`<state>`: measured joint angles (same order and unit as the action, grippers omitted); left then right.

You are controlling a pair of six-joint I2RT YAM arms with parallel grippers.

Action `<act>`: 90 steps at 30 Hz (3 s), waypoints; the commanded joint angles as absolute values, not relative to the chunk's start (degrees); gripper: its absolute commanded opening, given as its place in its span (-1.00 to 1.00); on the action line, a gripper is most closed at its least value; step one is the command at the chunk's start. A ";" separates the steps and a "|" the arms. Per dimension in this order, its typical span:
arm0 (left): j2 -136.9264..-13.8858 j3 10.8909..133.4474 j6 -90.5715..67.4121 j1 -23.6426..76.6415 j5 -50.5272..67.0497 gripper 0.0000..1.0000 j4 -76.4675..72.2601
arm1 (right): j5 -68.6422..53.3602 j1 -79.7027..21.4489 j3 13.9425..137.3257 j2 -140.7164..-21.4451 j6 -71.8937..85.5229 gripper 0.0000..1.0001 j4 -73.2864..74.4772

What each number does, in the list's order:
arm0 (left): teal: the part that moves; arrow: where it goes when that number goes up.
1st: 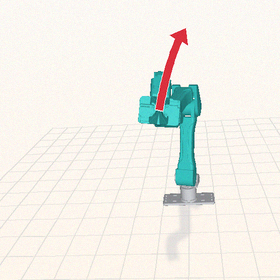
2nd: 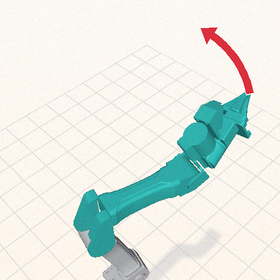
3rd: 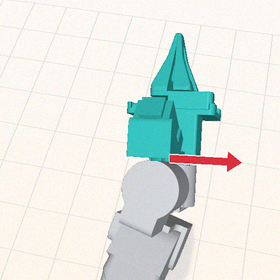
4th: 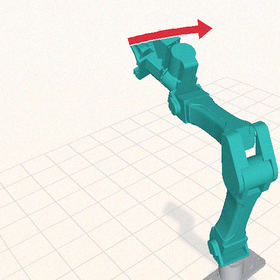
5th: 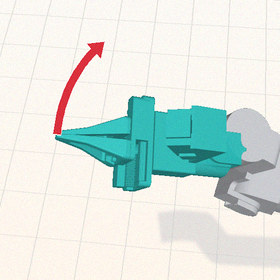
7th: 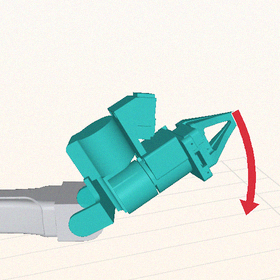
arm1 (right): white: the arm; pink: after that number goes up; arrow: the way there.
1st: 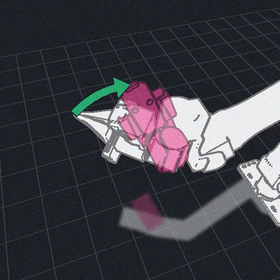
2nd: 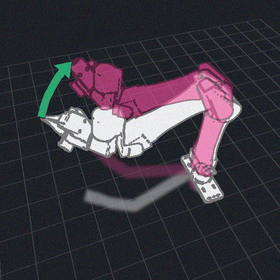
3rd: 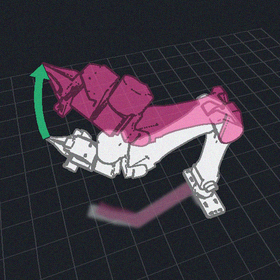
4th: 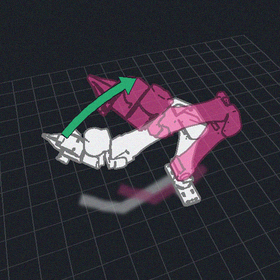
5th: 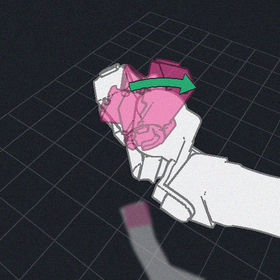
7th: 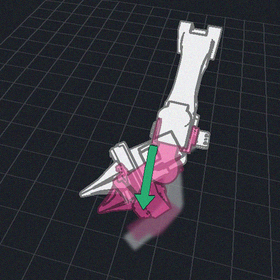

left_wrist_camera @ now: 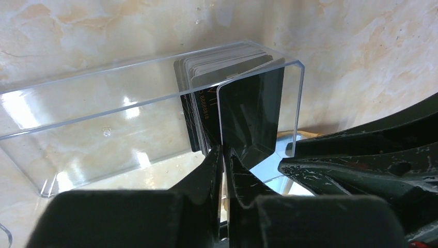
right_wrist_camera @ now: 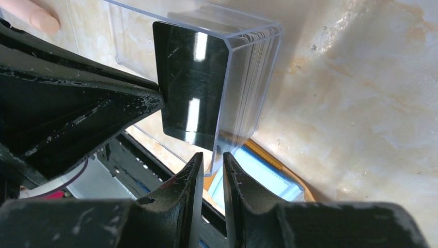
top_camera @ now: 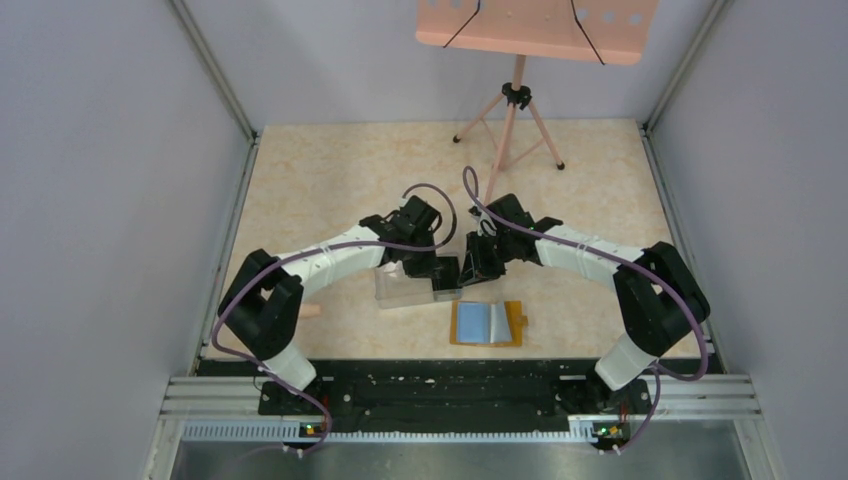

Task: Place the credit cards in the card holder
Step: Pick up the credit card from the storage box.

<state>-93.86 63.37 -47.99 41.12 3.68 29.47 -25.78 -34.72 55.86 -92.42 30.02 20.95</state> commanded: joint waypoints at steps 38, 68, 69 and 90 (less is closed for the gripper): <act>-98.54 76.40 -44.19 44.82 -1.35 -0.53 36.08 | -26.28 -35.44 55.63 -92.76 29.50 -0.64 20.38; -98.58 77.45 -42.48 44.82 -4.41 -0.51 41.63 | -26.54 -35.46 56.29 -91.95 29.53 -0.62 20.65; -98.59 77.58 -42.27 44.82 -4.81 -0.51 42.16 | -26.54 -35.47 56.33 -91.96 29.53 -0.62 20.70; -102.11 74.32 -44.23 42.71 -2.60 -0.38 40.70 | -26.54 -35.39 56.68 -92.37 29.11 -0.57 21.17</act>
